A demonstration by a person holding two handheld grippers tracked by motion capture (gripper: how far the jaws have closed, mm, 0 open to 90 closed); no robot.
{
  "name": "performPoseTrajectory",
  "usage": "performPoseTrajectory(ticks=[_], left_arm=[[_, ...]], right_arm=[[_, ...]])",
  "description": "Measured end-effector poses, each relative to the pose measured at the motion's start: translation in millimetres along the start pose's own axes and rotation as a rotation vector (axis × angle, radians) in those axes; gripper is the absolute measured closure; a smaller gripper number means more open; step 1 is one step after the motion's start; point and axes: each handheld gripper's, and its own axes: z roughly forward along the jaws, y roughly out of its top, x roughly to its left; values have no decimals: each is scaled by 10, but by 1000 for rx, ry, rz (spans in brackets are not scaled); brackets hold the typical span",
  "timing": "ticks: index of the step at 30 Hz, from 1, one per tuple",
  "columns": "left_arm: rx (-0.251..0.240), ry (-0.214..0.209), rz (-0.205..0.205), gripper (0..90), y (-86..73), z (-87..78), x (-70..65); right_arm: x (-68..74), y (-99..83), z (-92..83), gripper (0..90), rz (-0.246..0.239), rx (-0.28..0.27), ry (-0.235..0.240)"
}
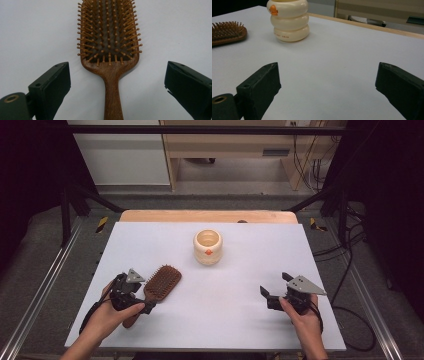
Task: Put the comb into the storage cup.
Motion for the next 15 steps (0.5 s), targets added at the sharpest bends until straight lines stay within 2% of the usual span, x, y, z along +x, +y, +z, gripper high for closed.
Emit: performPoseTrajectory(ticks=[15], left_arm=[[66,-11,-26,100,-16,61,81]], right_arm=[[1,0,11,61,5,2,6]])
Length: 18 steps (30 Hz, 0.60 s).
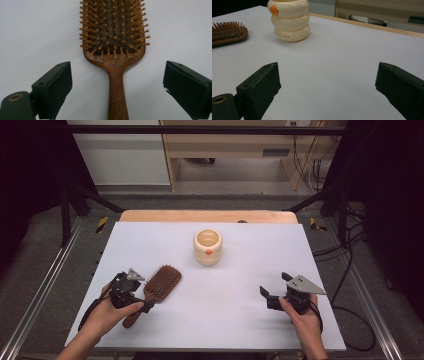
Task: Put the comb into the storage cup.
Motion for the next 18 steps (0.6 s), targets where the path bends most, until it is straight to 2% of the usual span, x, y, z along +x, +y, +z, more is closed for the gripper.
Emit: performPoseTrajectory(ticks=[3,5,13,16,18], left_arm=[[24,-1,-13,107,-17,45,27],[57,-3,-17,138,-11,84,49],[115,-36,-23,288,17,143,68],[123,-49,-35,363,21,161,84],[130,-52,-25,397,30,170,77]], right_arm=[[0,0,2,61,1,2,0],[1,1,-1,61,2,1,0],[2,1,-2,60,4,1,5],[2,1,-2,61,4,1,6],[4,1,0,60,5,2,7]])
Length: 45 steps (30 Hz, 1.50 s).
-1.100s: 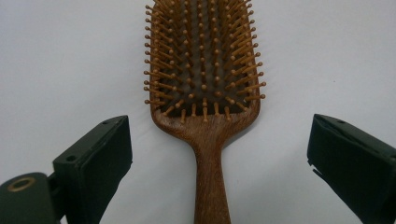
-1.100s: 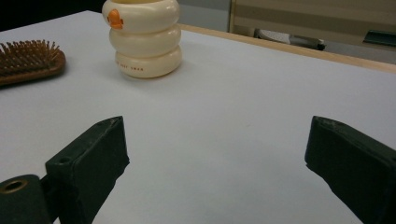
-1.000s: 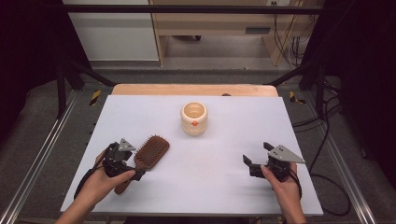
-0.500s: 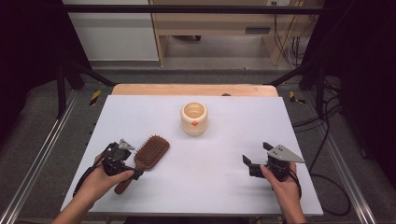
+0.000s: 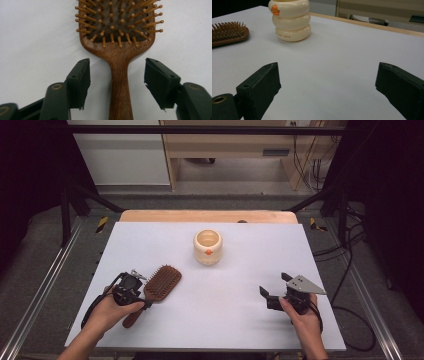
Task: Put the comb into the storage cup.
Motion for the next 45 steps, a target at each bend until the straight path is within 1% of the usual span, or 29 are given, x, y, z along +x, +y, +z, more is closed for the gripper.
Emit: performPoseTrajectory(ticks=[3,6,8,18,21,24,28,29,30,31,32,36,40,41,45], left_arm=[[10,1,3,446,8,14,-6],[27,1,-4,477,9,53,14],[29,-1,-7,489,7,61,15],[49,2,10,550,14,104,-24],[58,15,16,562,16,117,-38],[56,23,15,601,9,139,-43],[56,45,35,613,4,145,-79],[56,45,35,618,4,145,-79],[55,54,47,626,5,149,-101],[55,54,47,642,5,149,-101],[60,56,59,656,12,150,-112],[65,41,62,696,23,153,-95],[80,32,62,720,56,161,-86],[94,17,62,724,76,162,-62],[90,6,64,727,72,159,-46]], right_arm=[[2,0,0,60,-1,1,0],[-1,0,0,60,0,1,1],[0,0,0,60,1,0,2],[2,-1,2,60,2,3,4],[2,0,1,60,2,2,5],[0,0,1,60,2,2,5],[-2,0,-2,60,3,1,4],[-1,0,-1,60,3,1,4],[-1,0,0,60,2,1,4],[1,1,0,60,3,1,5],[1,1,0,60,3,1,5],[4,3,-1,60,3,1,6],[6,2,2,60,6,3,8],[6,3,1,60,5,2,9],[1,5,-5,60,7,0,9]])
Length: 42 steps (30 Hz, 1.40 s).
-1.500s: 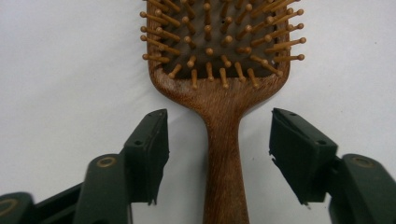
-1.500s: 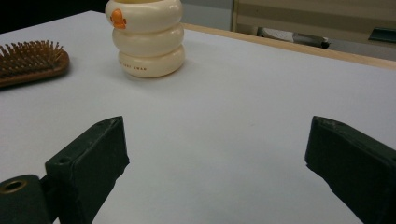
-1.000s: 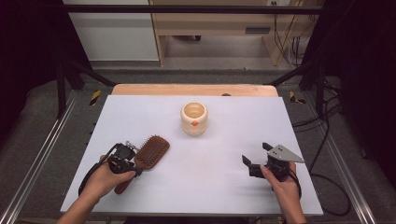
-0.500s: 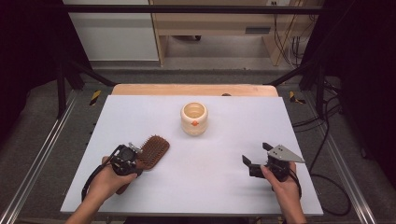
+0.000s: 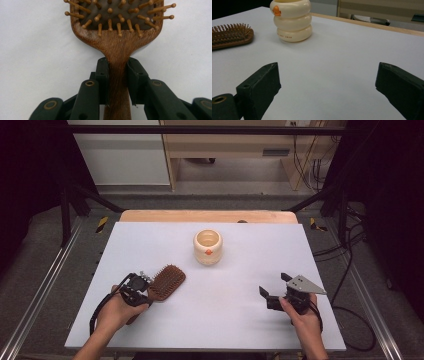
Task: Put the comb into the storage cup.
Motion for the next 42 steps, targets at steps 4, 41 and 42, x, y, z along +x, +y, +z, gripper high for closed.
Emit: performPoseTrajectory(ticks=[4,41,42], left_arm=[[-18,-12,0,728,-22,-8,20],[-622,191,-36,729,-271,-240,86],[-626,191,-33,729,-275,-241,84]], right_arm=[[-10,2,0,60,6,-6,0],[27,59,-41,65,41,-69,21],[33,65,-40,66,46,-73,21]])
